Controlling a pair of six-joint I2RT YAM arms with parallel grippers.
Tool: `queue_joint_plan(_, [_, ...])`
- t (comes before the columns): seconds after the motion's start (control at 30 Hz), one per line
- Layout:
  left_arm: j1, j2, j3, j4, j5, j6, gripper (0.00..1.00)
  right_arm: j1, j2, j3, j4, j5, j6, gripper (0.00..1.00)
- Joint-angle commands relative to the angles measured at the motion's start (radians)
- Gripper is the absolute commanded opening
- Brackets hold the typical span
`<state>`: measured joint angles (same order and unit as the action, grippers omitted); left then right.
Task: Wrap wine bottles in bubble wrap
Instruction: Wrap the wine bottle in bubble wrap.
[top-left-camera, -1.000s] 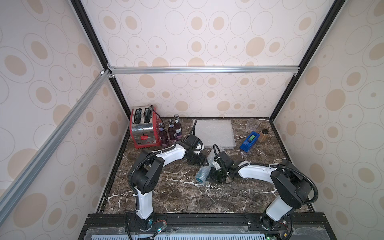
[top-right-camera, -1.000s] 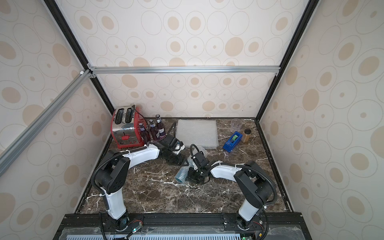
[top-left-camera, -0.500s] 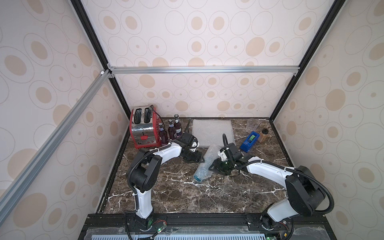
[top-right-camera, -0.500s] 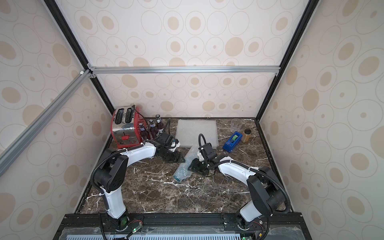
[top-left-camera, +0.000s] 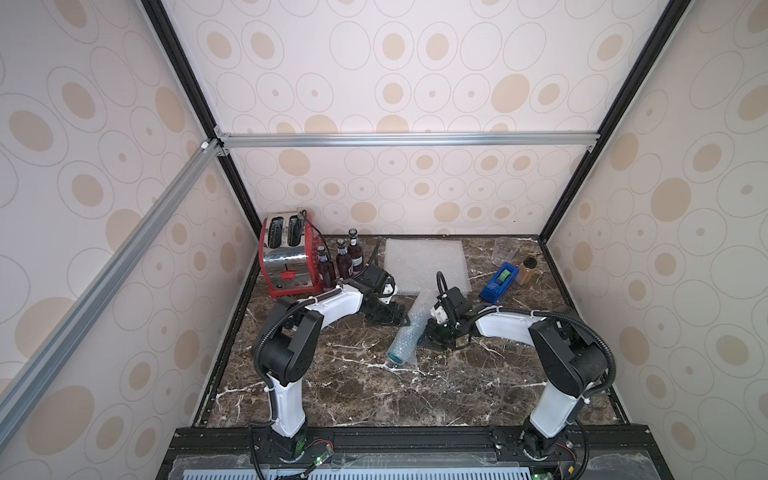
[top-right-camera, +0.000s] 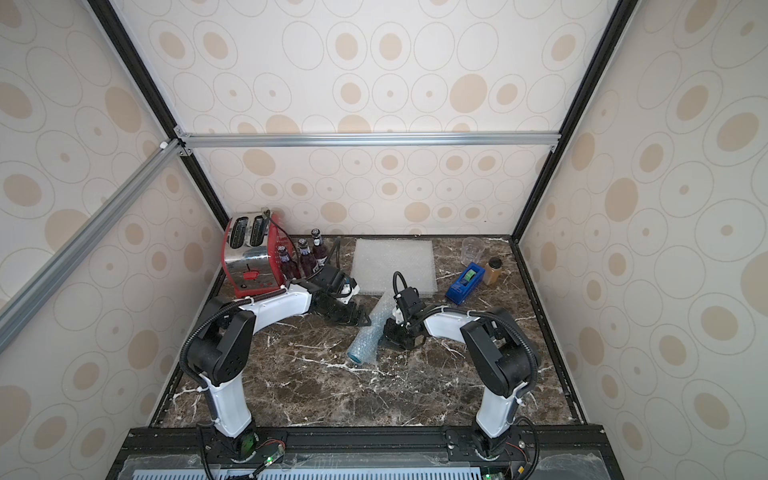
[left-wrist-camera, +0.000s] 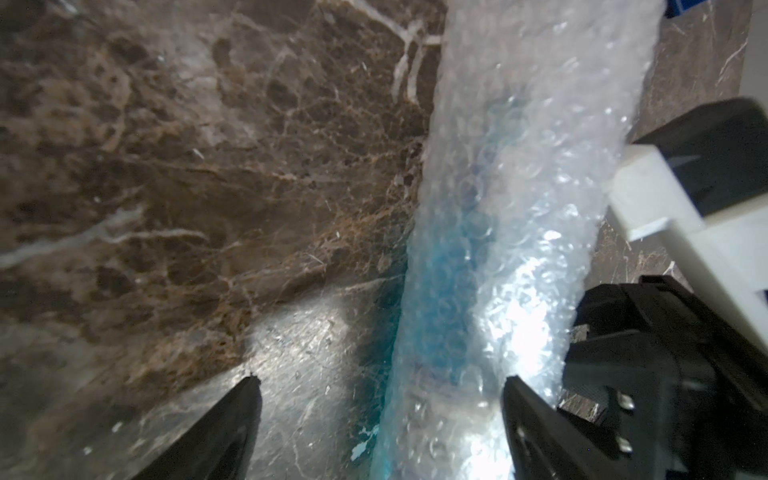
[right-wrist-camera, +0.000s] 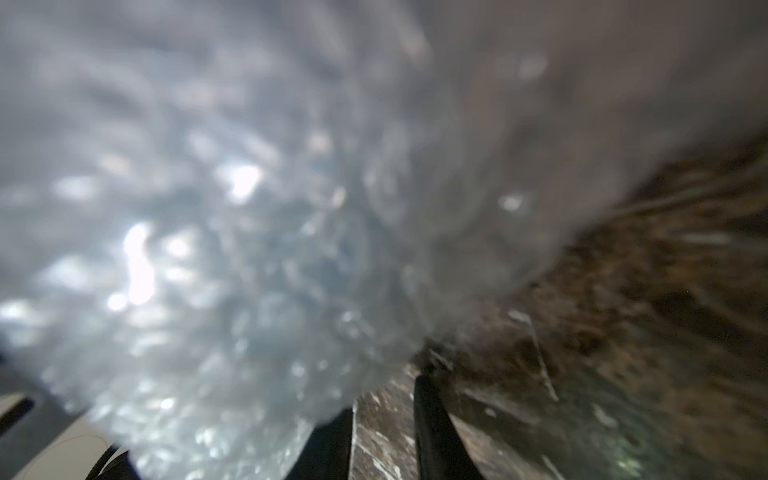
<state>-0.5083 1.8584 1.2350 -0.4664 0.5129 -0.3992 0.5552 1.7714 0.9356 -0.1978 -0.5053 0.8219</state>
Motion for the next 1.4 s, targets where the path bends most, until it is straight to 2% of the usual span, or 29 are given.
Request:
queue_joint_plan(0.0, [0.004, -0.098, -0.003, -0.052, -0.009, 0.058, 0.92, 0.003, 0.019, 0.045, 0.027, -0.011, 0.006, 0.28])
queue_joint_plan(0.07, [0.004, -0.138, -0.032, -0.061, -0.022, 0.083, 0.94, 0.003, 0.026, 0.065, 0.014, -0.017, 0.011, 0.28])
queue_joint_plan(0.2, [0.004, -0.102, 0.016, -0.251, -0.025, 0.163, 0.99, 0.021, 0.035, 0.108, 0.003, -0.017, -0.001, 0.28])
queue_joint_plan(0.37, [0.002, -0.074, -0.032, -0.19, -0.063, 0.152, 0.98, 0.027, 0.077, 0.14, 0.003, -0.016, 0.012, 0.28])
queue_joint_plan(0.47, [0.002, -0.045, -0.042, -0.184, -0.095, 0.147, 0.86, 0.033, 0.089, 0.147, 0.004, -0.015, 0.013, 0.28])
queue_joint_plan(0.6, [0.001, -0.051, -0.063, -0.173, -0.096, 0.15, 0.65, 0.034, 0.071, 0.139, 0.003, -0.012, 0.013, 0.28])
queue_joint_plan(0.73, [0.002, -0.053, -0.064, -0.174, -0.099, 0.142, 0.62, 0.035, 0.069, 0.152, -0.009, -0.007, 0.015, 0.28])
queue_joint_plan(1.03, [0.001, -0.107, 0.004, -0.233, -0.131, 0.183, 0.72, 0.051, 0.049, 0.162, -0.015, -0.011, 0.023, 0.28])
queue_joint_plan(1.23, [0.001, -0.149, 0.007, -0.246, -0.147, 0.206, 0.57, 0.062, 0.054, 0.189, -0.025, -0.012, 0.02, 0.28])
queue_joint_plan(1.37, [0.001, -0.171, 0.006, -0.249, -0.167, 0.229, 0.4, 0.062, 0.064, 0.206, -0.03, -0.01, 0.011, 0.28])
